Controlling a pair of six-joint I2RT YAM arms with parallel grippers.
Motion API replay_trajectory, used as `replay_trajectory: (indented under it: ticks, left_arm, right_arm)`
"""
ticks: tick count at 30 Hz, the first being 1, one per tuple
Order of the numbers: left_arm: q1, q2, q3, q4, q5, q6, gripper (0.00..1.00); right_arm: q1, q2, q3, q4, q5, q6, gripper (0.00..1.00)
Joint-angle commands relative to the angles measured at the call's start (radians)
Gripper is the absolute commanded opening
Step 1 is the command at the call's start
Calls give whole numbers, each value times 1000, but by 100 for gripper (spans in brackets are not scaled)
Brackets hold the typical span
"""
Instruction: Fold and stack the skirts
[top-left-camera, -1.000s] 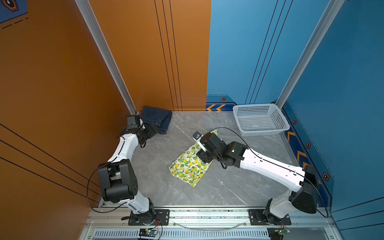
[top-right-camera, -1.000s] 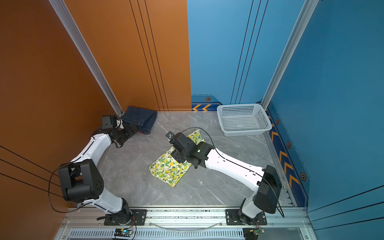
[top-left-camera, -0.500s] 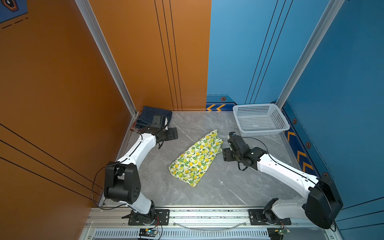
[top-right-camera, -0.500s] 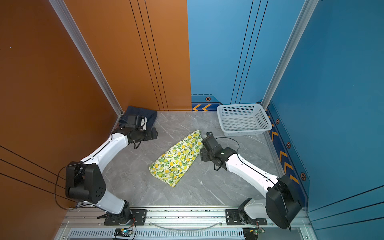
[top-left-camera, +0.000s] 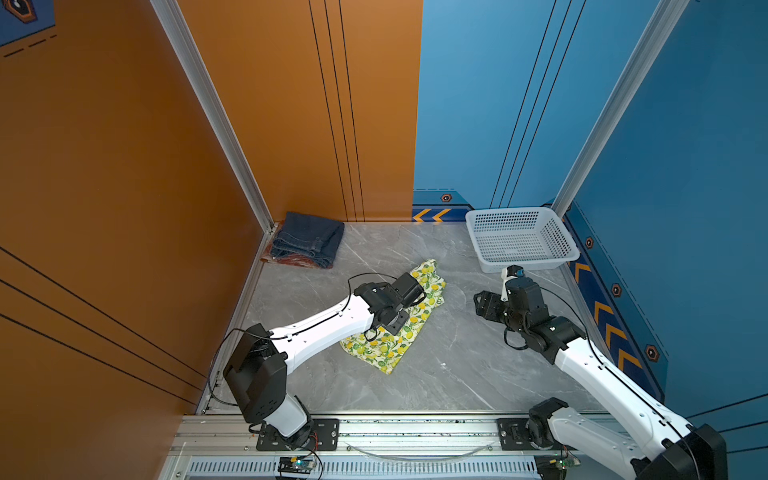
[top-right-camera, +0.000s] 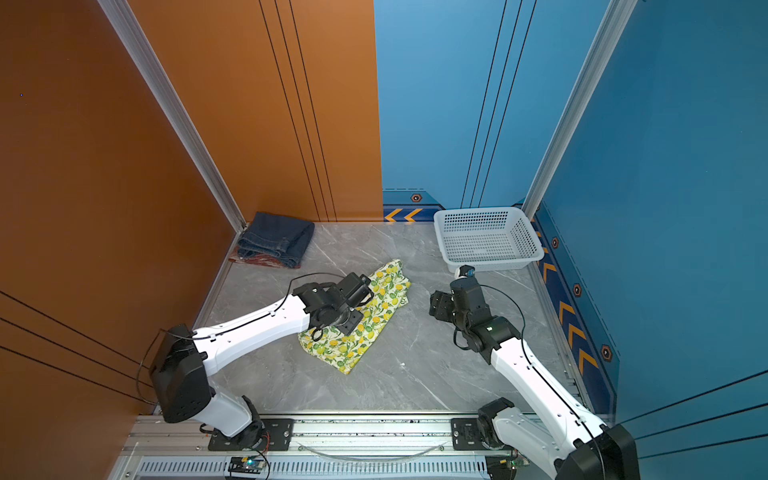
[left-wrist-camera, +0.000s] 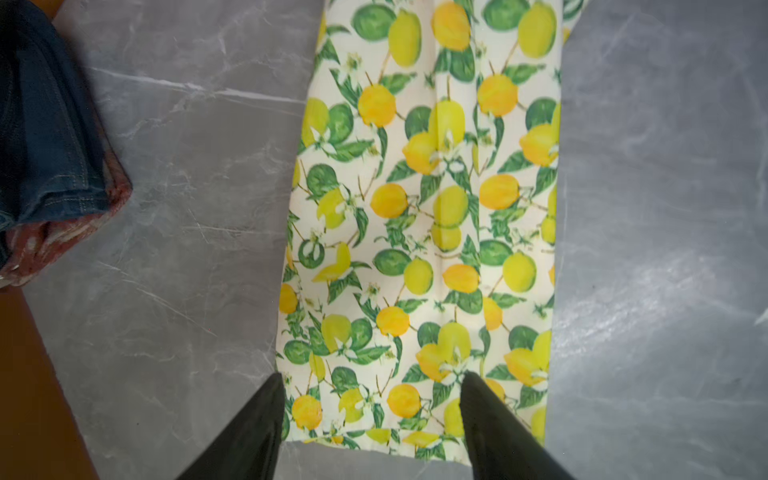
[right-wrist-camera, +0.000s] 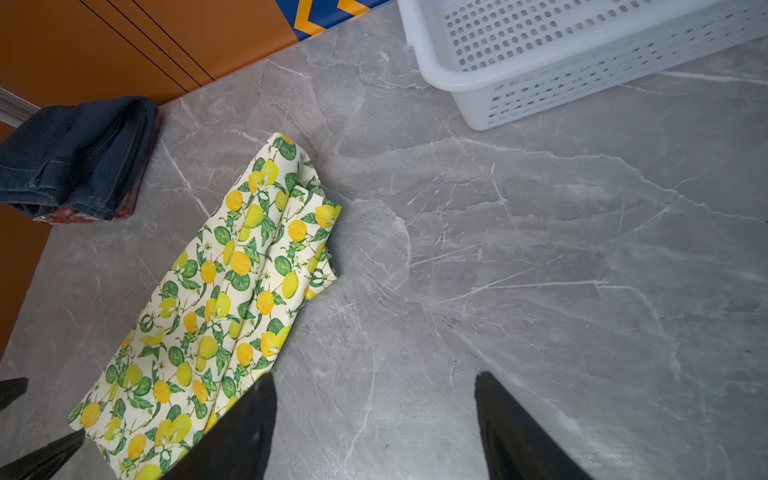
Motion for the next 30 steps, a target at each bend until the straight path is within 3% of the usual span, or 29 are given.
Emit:
replay_trajectory:
  ticks: [1,10,16,20,26,30]
  left_arm:
    - [-39,18,-49,-59,-20,-79,66]
    - [-97,97,-94,-57,42,-170,64]
    - [-106,198,-55,-57,52,-175,56]
    - [-99,239,-47,-55,60,-185,41]
    - [-65,205,-19,-49,90,-188,0]
    - [-2,98,2,-26,145,-188,0]
  right_arm:
    - [-8,-18,-21,3,-30,11,76]
    - [-4,-6,-33,19,-57,5,75]
    - [4,-19,-38,22,-54,9,75]
    - [9,-31,-35,11,-47,4,75]
    - [42,-25,-29,8,-12,-22,75]
    - [102,0,-24,22,16,-37,75]
